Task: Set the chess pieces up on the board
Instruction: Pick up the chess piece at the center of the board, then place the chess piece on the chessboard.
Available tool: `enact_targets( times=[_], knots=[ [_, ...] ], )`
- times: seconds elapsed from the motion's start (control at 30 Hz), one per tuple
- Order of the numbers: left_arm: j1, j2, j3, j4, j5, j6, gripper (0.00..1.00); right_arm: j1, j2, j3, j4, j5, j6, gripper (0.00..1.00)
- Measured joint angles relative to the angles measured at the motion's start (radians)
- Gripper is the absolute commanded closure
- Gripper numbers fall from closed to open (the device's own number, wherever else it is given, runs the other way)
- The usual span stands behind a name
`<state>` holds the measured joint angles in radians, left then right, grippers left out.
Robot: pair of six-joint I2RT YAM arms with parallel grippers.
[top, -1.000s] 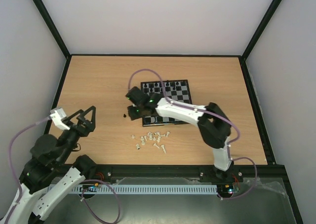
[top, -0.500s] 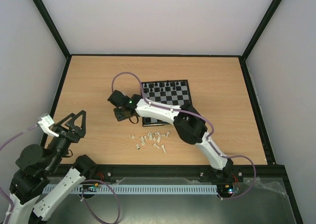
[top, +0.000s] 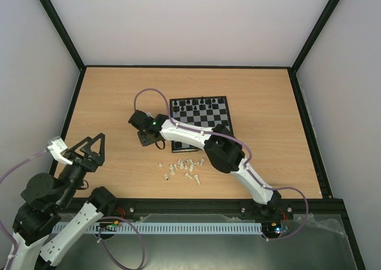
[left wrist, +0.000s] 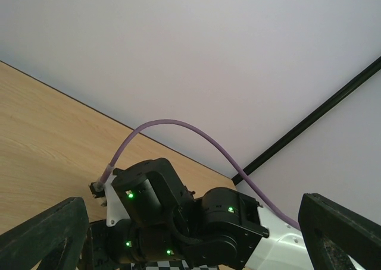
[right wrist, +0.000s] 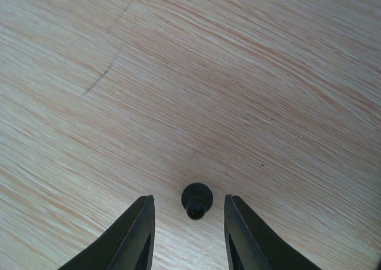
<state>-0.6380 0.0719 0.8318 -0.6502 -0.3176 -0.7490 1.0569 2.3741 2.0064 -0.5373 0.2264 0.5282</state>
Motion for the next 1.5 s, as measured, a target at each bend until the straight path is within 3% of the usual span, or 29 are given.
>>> enact_targets(
  times=[0.17,0.43,0.7,0.9,1.03,1.2,1.33,1.5],
  knots=[
    [0.000,0.000,-0.015,0.000,0.003,0.000,0.01,0.000,0.029,0.028,-0.006,0.006,0.000,0.70],
    [0.000,0.000,-0.016,0.000,0.004,-0.001,0.00,-0.005,0.055,0.045,-0.016,0.012,-0.001,0.88],
    [0.000,0.000,-0.036,0.001,0.004,-0.005,0.01,-0.014,0.050,0.042,-0.019,0.037,-0.001,0.94],
    [0.000,0.000,-0.048,0.006,0.008,-0.006,0.00,-0.056,-0.149,-0.169,-0.013,0.055,-0.016,0.94],
    [0.000,0.009,-0.059,0.024,0.014,-0.007,0.00,-0.162,-0.412,-0.378,-0.002,0.066,-0.027,0.93],
    [0.000,0.056,-0.110,0.064,0.041,-0.011,0.00,-0.420,-0.681,-0.597,0.032,0.079,-0.032,0.92],
    [0.000,0.098,-0.148,0.093,0.066,-0.014,0.01,-0.570,-0.694,-0.670,0.040,0.069,-0.036,0.92],
    [0.000,0.135,-0.167,0.132,0.087,-0.014,0.00,-0.645,-0.581,-0.649,0.052,0.032,-0.048,0.92]
  ],
)
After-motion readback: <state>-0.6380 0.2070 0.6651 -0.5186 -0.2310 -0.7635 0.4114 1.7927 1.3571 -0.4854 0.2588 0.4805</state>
